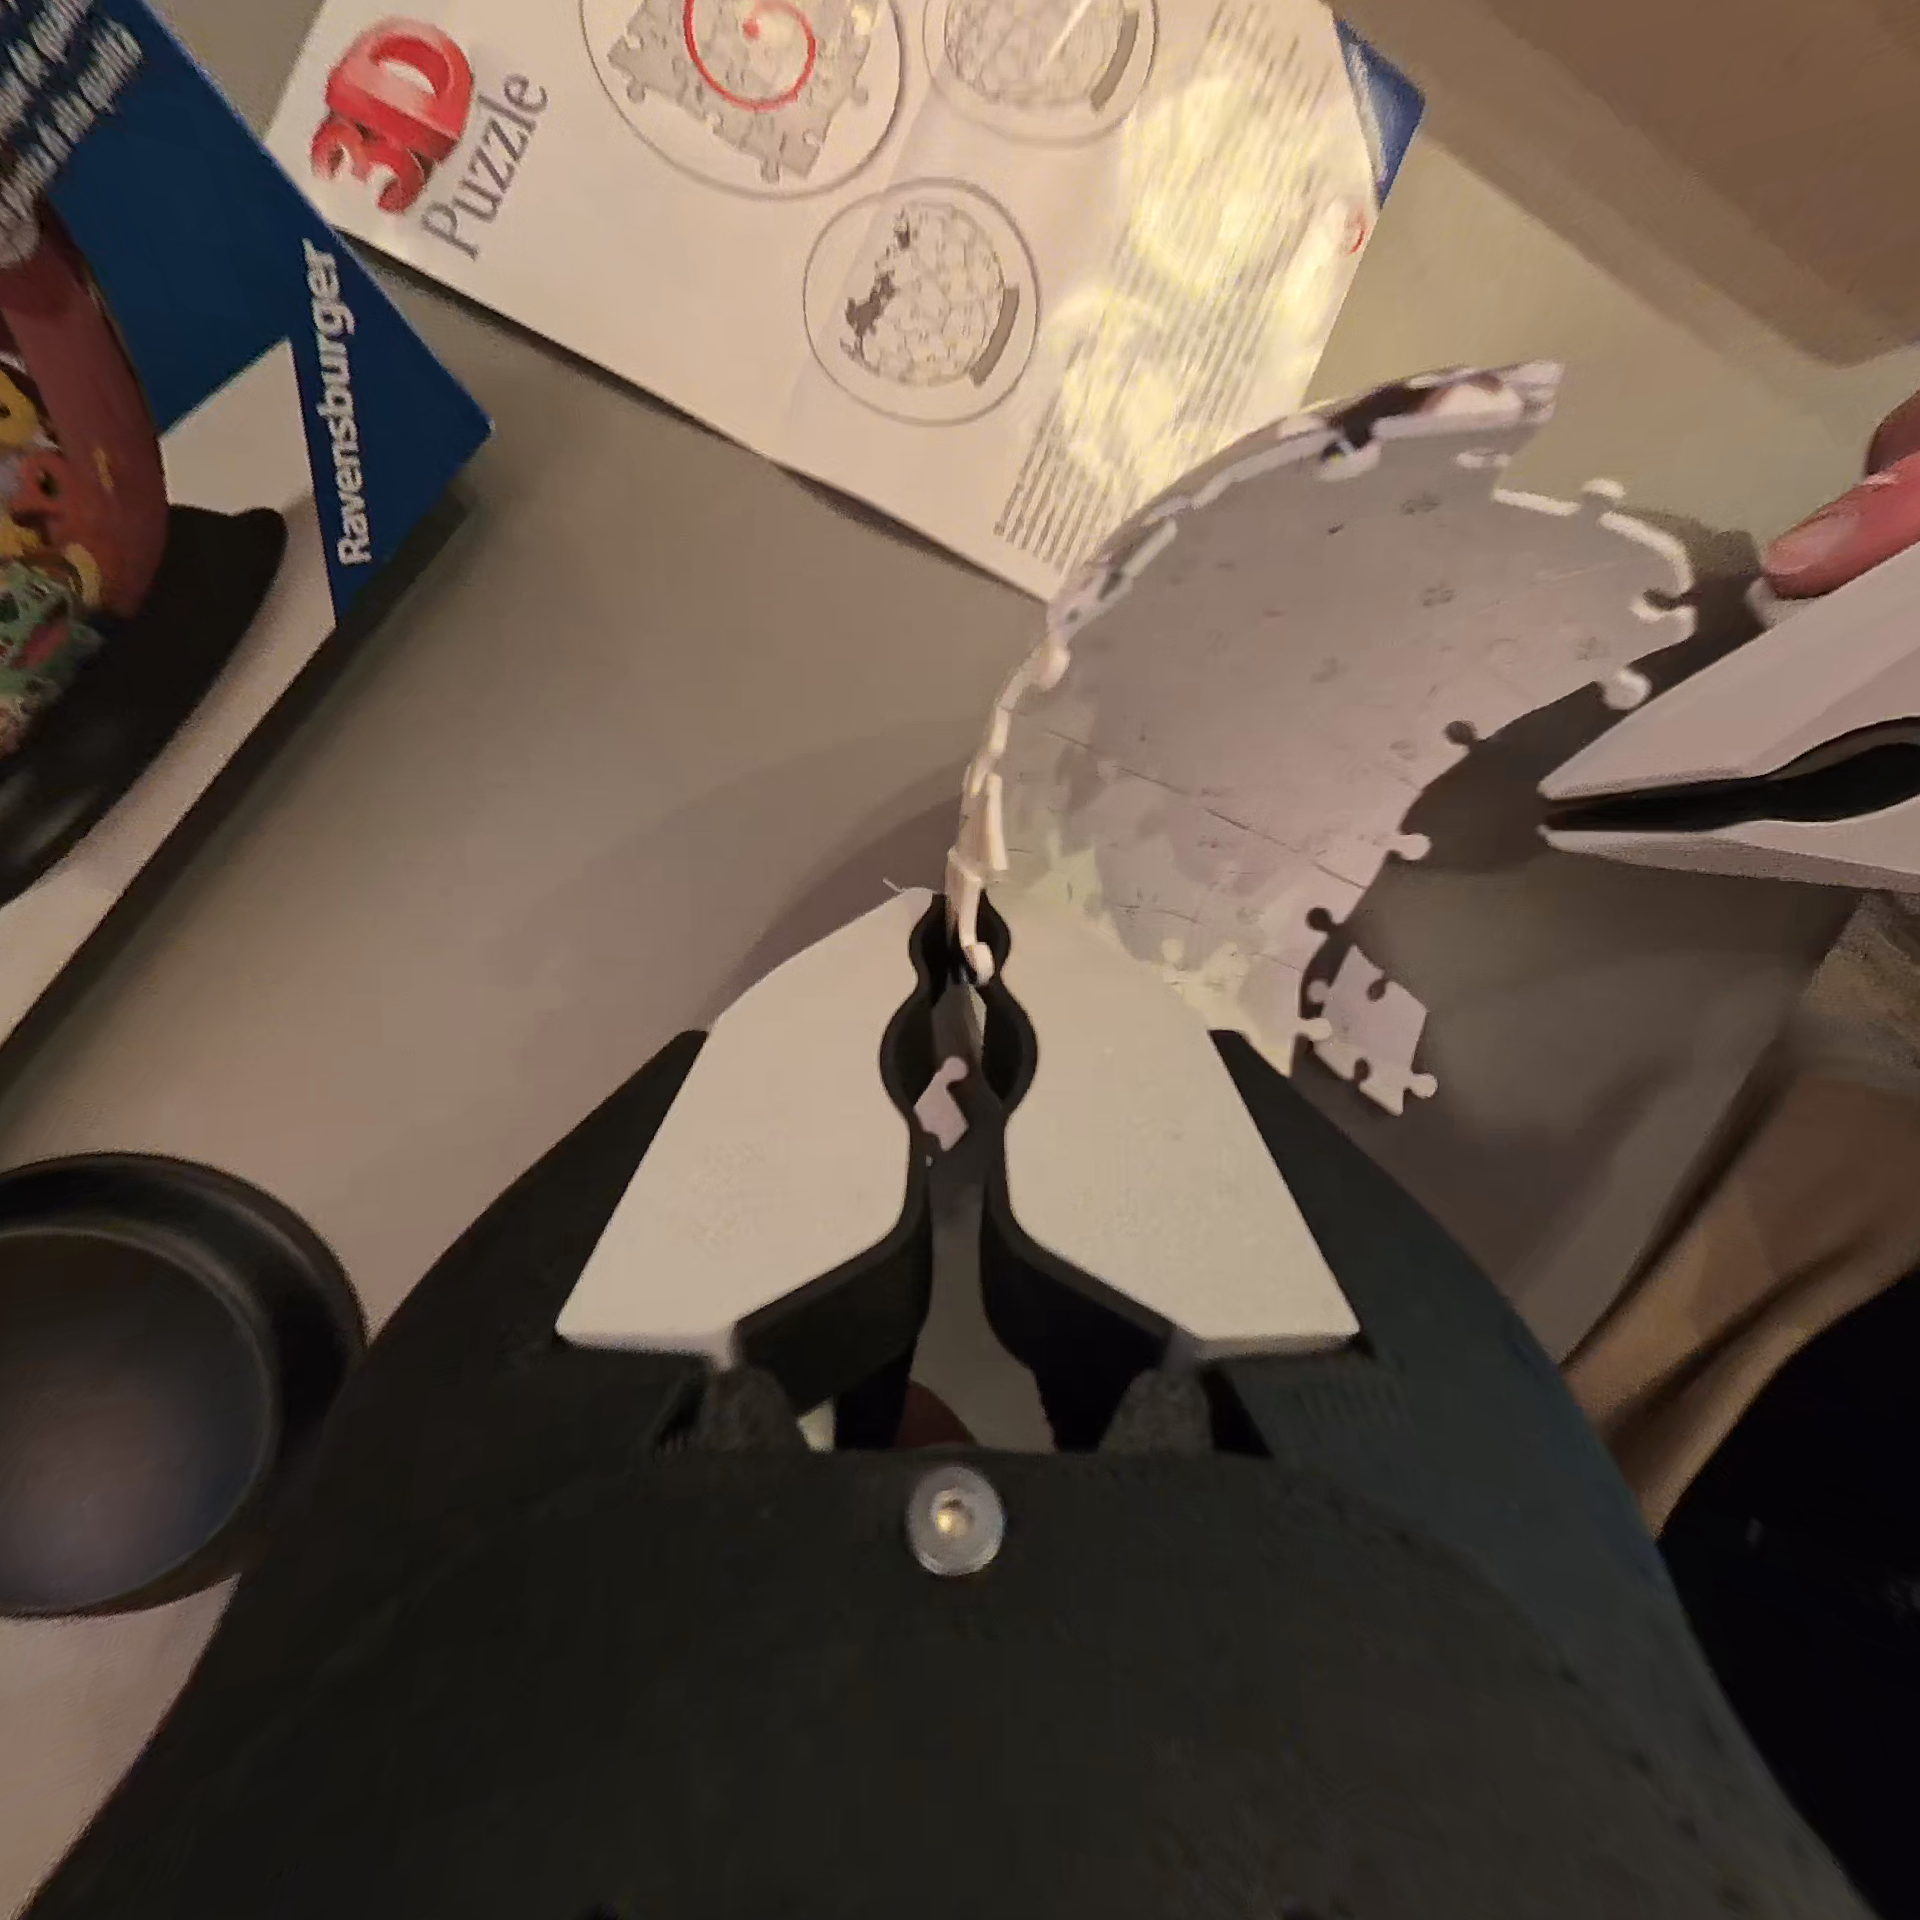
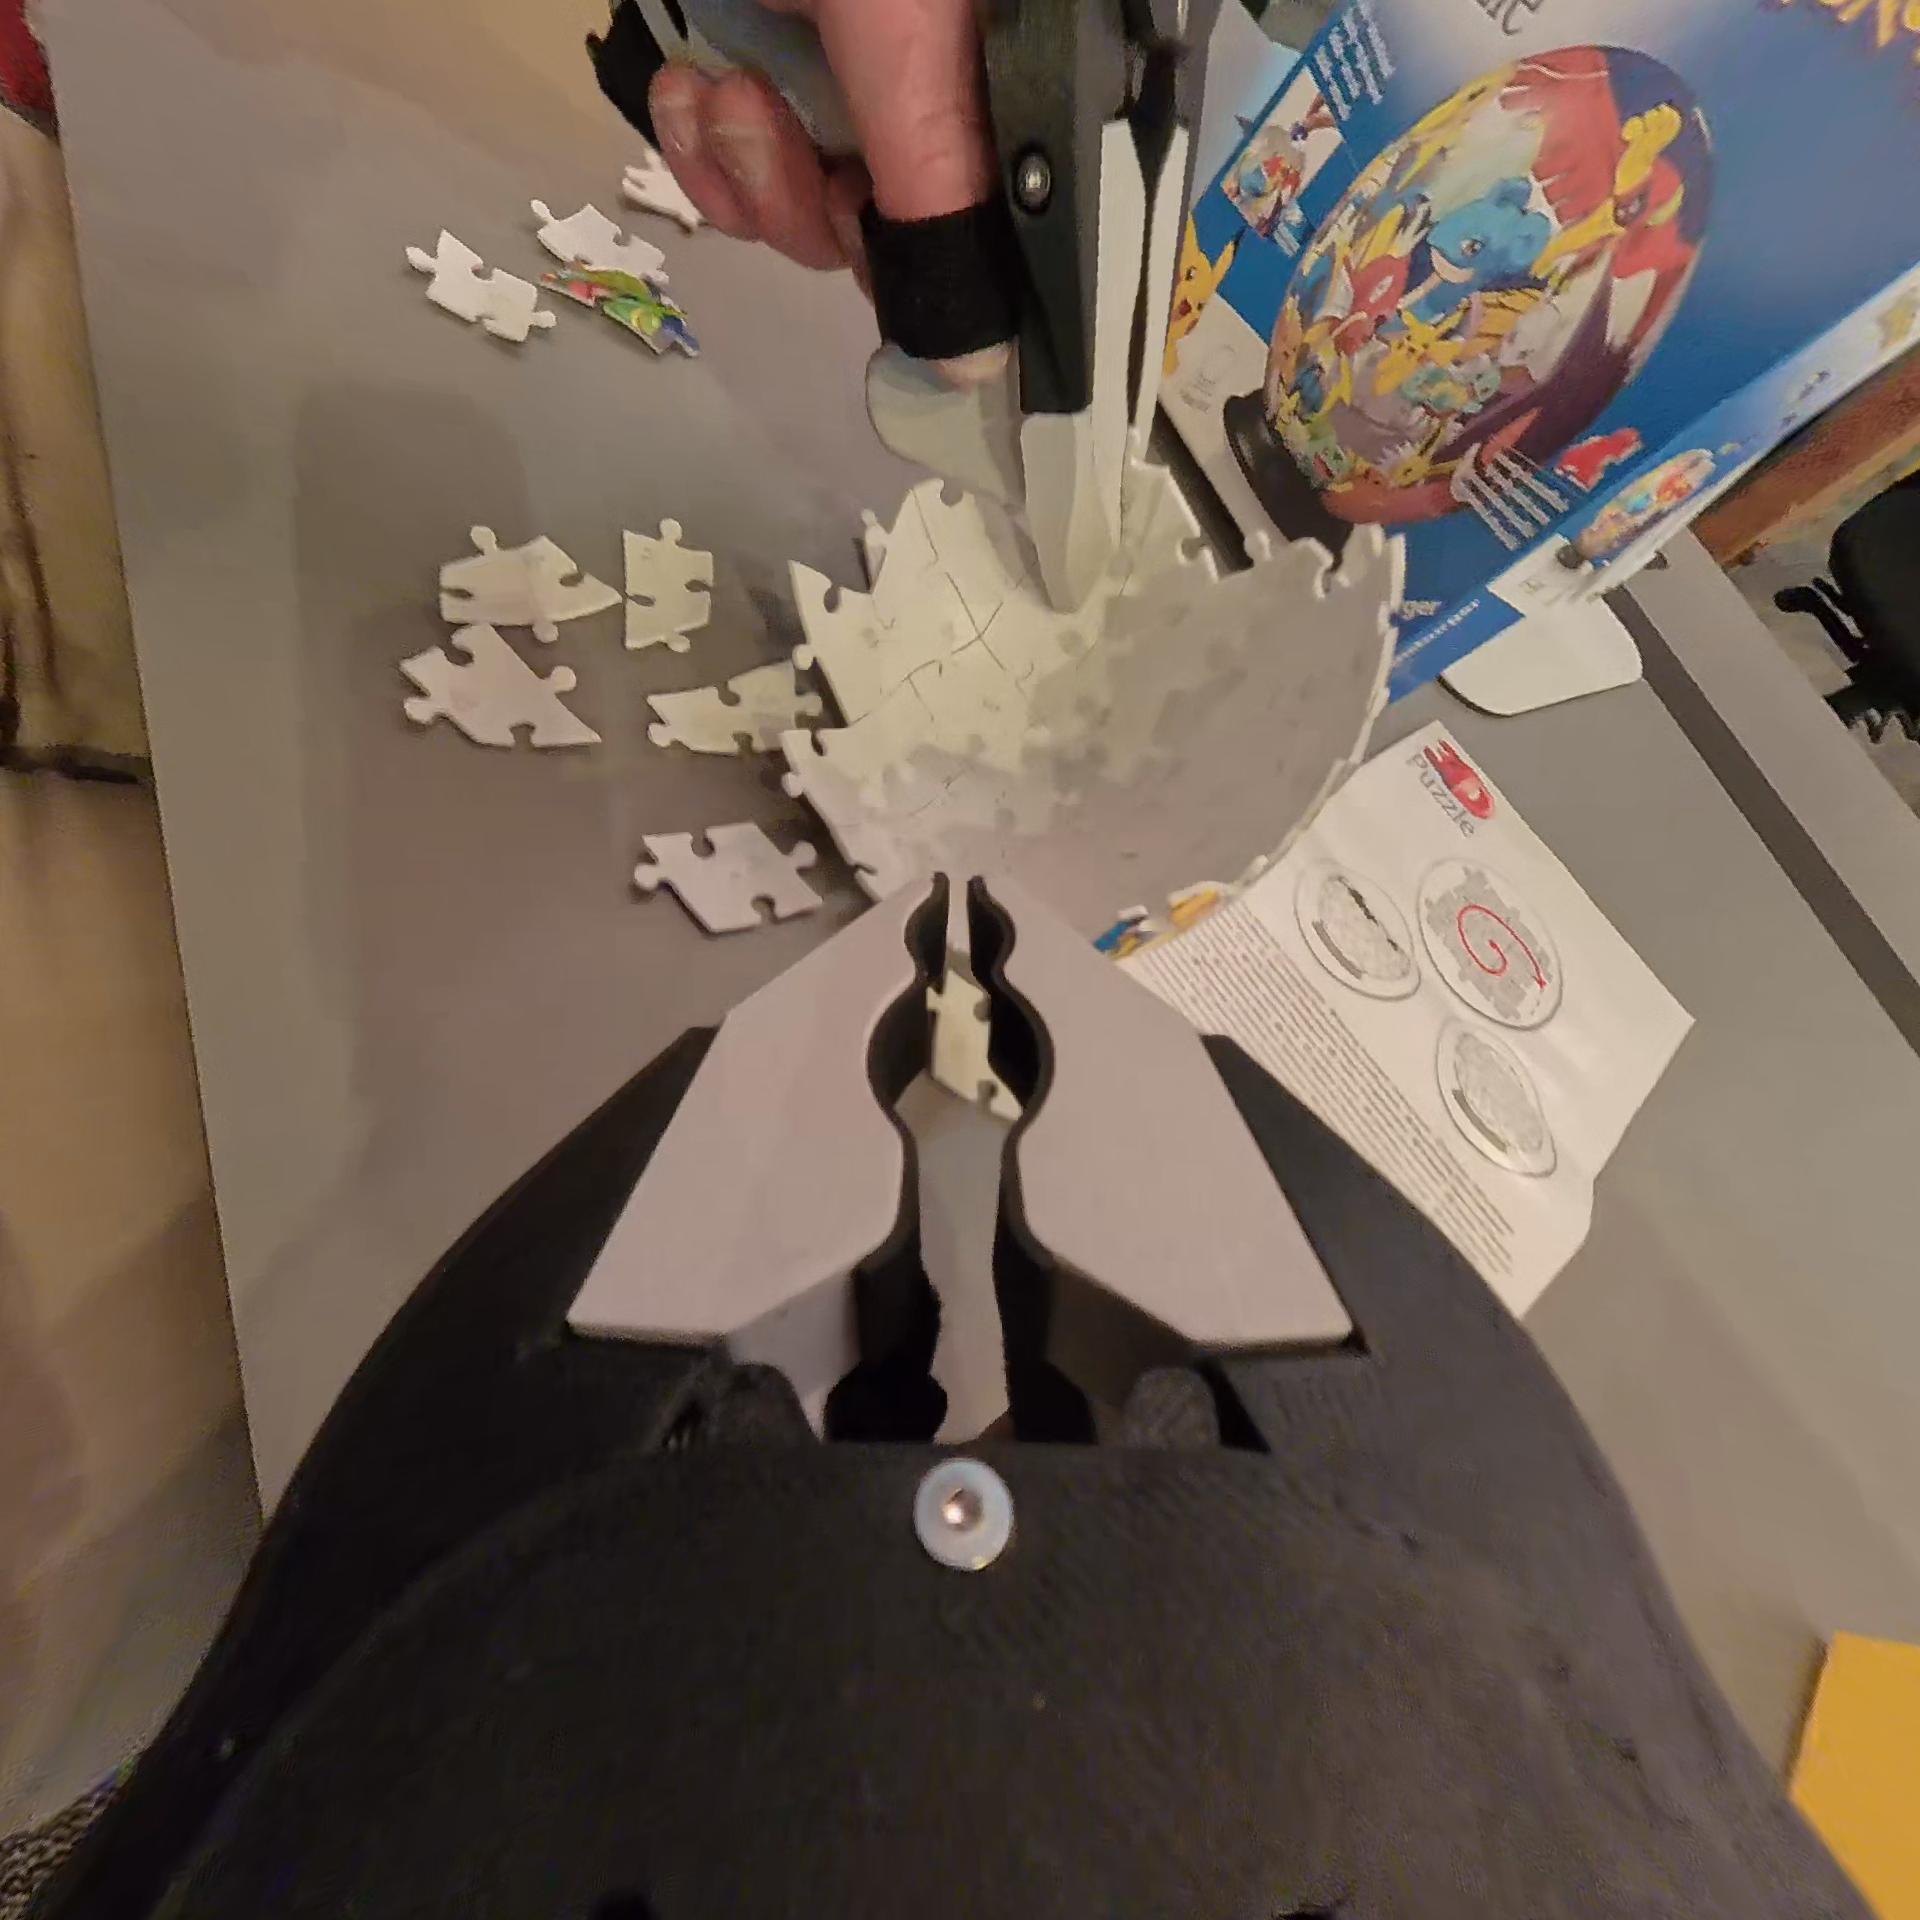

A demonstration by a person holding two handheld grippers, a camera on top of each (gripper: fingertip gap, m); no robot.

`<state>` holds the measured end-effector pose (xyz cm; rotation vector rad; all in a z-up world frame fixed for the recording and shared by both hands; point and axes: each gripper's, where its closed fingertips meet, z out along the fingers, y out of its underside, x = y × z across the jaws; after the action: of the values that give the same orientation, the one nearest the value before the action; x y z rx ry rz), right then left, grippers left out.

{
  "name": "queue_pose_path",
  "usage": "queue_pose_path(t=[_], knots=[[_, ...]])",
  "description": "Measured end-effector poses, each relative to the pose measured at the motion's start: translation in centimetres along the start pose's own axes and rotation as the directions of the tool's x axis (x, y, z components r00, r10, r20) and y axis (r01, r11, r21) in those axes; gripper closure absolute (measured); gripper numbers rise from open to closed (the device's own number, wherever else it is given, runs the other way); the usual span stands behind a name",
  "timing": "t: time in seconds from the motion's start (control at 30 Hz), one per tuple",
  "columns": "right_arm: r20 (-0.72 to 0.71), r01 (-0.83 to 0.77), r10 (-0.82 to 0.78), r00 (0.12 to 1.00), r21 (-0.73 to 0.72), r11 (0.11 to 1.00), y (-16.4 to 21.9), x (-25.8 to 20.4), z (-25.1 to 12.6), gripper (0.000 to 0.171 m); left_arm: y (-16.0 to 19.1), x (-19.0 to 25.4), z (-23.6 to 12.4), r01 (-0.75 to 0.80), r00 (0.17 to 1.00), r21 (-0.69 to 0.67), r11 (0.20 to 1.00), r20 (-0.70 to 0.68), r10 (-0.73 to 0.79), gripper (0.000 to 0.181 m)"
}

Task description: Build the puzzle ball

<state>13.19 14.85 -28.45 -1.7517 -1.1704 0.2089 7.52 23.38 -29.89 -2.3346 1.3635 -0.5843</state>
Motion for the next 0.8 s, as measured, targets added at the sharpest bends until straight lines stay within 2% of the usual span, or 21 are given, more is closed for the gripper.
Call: queue_pose_path(t=[0.37, 0.63, 0.8], knots=[[-0.022, 0.026, -0.029, 0.999, -0.128, 0.991, 3.7, 0.9, -0.6, 0.166, -1.6, -0.8, -1.0, -0.020, 0.990, 0.008, 1.000, 0.140, 0.019, 0.178], [-0.012, 0.054, -0.058, 0.998, -0.216, 0.975, 5.1, 0.1, 1.0, 0.169, -2.8, 0.0, -1.4, -0.068, 0.971, -0.003, 0.998, 0.231, 0.067, 0.178], [-0.032, 0.031, -0.040, 0.999, -0.221, 0.975, 4.9, -0.1, 1.4, 0.171, -3.0, 0.5, -1.4, -0.062, 0.971, 0.007, 0.998, 0.231, 0.058, 0.178]])
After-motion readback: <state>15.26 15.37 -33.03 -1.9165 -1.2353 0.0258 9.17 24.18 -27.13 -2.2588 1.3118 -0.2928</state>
